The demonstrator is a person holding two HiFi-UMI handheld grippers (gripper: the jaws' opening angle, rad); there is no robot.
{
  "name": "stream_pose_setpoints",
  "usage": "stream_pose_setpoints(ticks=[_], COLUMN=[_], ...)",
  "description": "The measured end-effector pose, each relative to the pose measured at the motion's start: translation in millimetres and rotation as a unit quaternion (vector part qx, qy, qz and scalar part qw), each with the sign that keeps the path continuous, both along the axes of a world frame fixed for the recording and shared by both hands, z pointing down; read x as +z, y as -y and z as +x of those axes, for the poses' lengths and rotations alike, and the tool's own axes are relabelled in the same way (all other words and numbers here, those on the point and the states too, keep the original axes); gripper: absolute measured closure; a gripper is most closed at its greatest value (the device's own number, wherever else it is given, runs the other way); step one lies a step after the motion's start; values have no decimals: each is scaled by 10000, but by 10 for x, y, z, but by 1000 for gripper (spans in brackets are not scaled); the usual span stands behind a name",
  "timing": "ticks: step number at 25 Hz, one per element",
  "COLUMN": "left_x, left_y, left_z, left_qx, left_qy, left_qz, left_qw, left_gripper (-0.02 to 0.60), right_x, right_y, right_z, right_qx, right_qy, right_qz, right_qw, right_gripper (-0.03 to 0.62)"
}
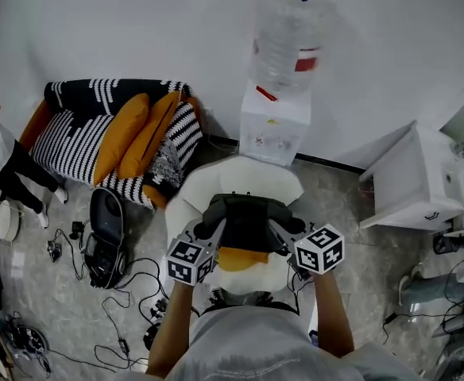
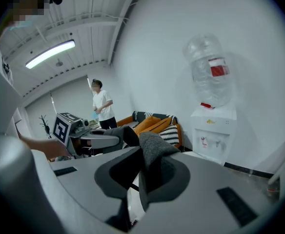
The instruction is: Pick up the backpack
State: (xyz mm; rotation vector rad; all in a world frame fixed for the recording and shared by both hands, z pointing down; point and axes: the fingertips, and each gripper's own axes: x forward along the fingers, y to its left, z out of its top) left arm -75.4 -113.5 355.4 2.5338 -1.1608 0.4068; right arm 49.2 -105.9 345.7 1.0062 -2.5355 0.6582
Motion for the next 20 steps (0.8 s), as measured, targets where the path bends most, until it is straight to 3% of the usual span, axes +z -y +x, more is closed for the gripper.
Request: stream_pose_setpoints(ticks=[6, 11, 20], left_x=[-349, -604, -1177], left_y=[98, 76, -13], left_z=[36, 58, 112], left_qx=[103, 252, 408], left_qy=[-37, 243, 135], left_qz=[365, 737, 1282], left_qw=[9993, 9967, 9908], left_gripper=[537, 537, 538], right_x=[-325, -624, -1122], right_y=[78, 95, 27], right_z=[28, 23, 63], right_qx=[-35, -39, -91], right_qy=[-17, -33, 64], right_qz=[319, 659, 1191], right_qw=[9995, 9978, 9928], right_gripper=[559, 559, 559])
